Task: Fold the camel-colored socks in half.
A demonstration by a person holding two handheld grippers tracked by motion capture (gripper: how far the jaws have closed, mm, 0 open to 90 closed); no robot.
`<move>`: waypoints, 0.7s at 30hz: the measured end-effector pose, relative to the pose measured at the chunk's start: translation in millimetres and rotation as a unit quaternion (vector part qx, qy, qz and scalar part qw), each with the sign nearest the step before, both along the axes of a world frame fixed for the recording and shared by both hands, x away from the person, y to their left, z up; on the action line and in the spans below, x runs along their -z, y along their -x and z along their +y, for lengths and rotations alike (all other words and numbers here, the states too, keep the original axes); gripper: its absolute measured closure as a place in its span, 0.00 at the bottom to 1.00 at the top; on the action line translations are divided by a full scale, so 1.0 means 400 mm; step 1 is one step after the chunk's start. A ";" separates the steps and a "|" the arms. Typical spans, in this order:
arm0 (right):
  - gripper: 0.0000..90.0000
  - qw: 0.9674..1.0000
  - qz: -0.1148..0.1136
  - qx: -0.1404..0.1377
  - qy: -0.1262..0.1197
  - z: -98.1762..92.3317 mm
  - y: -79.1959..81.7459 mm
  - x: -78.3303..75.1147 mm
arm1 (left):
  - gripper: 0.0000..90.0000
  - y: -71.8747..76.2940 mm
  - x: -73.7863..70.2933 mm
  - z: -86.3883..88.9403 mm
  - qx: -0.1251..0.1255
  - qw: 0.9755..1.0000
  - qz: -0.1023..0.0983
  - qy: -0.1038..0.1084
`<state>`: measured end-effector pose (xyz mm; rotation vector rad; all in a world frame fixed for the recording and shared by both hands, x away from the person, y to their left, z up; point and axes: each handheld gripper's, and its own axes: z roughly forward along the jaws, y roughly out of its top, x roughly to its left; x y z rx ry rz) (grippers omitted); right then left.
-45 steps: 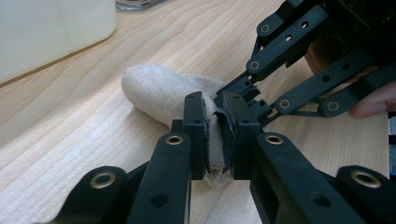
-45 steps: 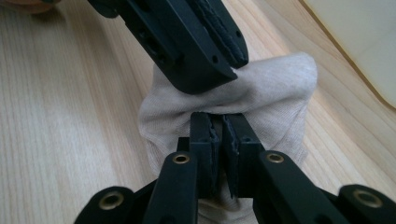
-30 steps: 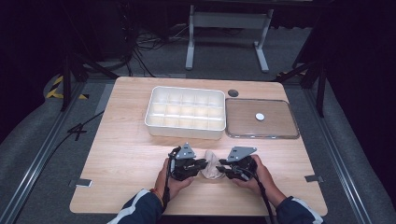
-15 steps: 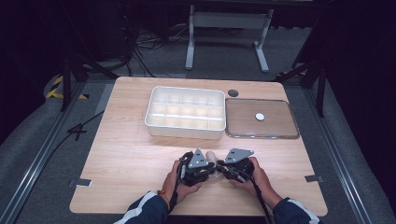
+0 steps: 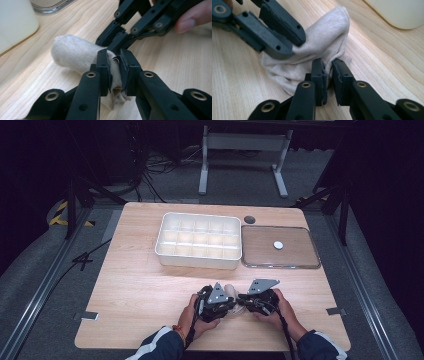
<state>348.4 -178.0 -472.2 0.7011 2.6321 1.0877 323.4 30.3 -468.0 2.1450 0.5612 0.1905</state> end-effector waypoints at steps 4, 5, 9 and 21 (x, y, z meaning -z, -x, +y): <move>0.82 1.000 -0.004 0.002 0.000 -0.001 -0.002 0.000 | 0.88 0.005 -0.001 -0.011 0.007 1.000 -0.010 -0.010; 0.79 1.000 -0.012 0.005 0.005 -0.002 -0.001 -0.001 | 0.88 0.004 0.000 -0.010 0.004 1.000 -0.009 -0.006; 0.72 1.000 -0.012 -0.009 -0.007 -0.019 0.003 -0.020 | 0.89 -0.009 -0.005 0.009 -0.010 1.000 0.002 0.008; 0.95 1.000 0.015 -0.012 0.000 -0.021 0.007 -0.006 | 0.89 -0.003 -0.011 -0.002 0.000 1.000 -0.008 0.012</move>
